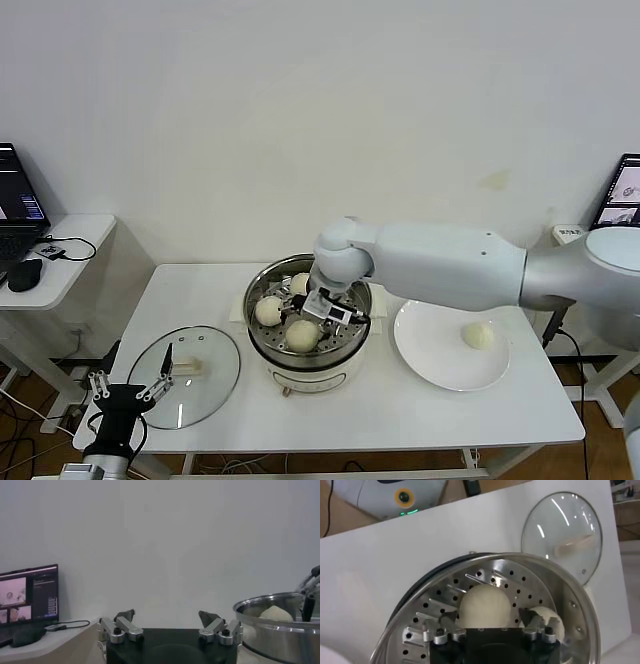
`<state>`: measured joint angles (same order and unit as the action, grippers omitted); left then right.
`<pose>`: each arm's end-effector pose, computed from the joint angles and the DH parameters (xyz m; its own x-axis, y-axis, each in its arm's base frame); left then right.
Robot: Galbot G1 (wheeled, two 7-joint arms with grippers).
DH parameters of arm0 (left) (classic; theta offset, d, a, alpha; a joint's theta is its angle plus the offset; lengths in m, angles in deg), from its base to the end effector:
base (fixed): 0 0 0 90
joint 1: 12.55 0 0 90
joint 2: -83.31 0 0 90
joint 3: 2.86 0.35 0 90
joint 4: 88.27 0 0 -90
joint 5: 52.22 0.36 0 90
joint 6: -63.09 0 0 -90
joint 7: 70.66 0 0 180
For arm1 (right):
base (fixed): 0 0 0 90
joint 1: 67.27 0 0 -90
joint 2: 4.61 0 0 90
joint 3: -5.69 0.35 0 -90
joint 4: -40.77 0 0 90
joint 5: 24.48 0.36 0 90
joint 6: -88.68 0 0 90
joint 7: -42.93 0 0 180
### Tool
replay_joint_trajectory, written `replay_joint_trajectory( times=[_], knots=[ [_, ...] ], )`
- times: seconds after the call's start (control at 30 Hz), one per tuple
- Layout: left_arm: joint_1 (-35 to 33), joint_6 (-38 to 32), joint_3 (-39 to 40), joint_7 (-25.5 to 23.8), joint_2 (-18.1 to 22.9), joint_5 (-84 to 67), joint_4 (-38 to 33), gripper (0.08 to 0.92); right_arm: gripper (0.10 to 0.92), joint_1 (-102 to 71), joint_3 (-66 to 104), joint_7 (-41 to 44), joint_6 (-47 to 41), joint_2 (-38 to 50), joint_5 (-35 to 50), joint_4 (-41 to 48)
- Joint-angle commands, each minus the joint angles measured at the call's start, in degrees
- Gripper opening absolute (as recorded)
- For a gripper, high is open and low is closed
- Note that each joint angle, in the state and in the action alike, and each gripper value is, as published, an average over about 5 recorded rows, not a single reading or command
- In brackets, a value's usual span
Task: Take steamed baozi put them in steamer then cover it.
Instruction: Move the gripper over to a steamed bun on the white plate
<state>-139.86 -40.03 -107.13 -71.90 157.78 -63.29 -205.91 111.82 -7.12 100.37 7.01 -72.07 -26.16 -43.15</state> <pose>0.1517 0.1247 -0.3108 -0.9943 -0.0260 -0.1030 -0.0437 0.9839 0.1734 0.4910 0.1736 -0.0872 -0.1165 -0.3076 0.9443 -0.3211 -0.8881 -0.3289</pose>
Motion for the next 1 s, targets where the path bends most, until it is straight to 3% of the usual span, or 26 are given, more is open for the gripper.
replay_joint_trajectory(
  times=[0.03, 0.27, 0.43, 0.7, 1.0],
  knots=[
    [0.17, 0.07, 0.00, -0.03, -0.34, -0.03, 0.08, 0.823, 0.822, 3.81, 2.54, 0.28, -1.97, 4.97, 4.25, -1.49],
    [0.35, 0.35, -0.07, -0.03, -1.23, 0.31, -0.01, 0.823, 0.823, 6.76, 5.60, 3.39, -17.49, 16.20, 8.13, -4.30],
    [0.35, 0.48, 0.25, -0.07, -1.87, 0.43, -0.15, 0.823, 0.823, 5.83, 5.84, 4.44, -23.25, 26.23, 10.20, -5.67],
    [0.96, 0.83, 1.42, -0.11, -2.61, 0.59, 0.07, 0.823, 0.822, -7.19, 14.03, 5.79, -23.16, 40.05, 5.46, -4.85],
    [1.00, 0.86, 0.89, -0.11, -3.47, 0.58, 0.90, 0.823, 0.823, -27.53, 29.83, 5.98, -20.75, 42.75, -6.34, 2.21]
  ],
)
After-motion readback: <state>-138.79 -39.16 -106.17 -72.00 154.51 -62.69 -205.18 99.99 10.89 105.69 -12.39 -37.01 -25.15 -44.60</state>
